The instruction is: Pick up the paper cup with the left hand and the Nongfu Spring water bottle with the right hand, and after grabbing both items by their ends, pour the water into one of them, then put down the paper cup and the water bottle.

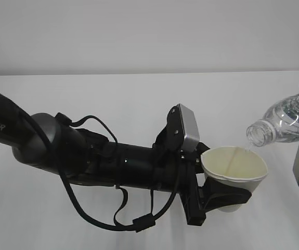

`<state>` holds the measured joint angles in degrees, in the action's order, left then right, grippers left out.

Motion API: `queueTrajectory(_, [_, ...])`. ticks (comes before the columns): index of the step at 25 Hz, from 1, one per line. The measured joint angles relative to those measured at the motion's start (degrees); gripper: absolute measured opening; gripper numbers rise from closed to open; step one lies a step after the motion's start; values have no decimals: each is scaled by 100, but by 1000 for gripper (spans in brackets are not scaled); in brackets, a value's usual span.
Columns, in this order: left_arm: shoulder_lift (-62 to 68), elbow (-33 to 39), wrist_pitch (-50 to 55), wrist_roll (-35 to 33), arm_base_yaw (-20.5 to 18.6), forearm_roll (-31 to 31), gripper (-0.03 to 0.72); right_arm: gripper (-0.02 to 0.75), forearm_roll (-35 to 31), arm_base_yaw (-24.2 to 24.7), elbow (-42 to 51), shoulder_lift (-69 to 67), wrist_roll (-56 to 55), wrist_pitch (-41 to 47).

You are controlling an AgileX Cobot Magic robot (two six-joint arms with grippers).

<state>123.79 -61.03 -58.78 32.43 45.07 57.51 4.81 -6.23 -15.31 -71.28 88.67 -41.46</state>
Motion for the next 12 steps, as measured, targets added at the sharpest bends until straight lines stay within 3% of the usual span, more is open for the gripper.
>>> queueTrajectory(12, [0, 0, 0, 0, 0, -11, 426, 438, 0, 0, 0, 0, 31, 0])
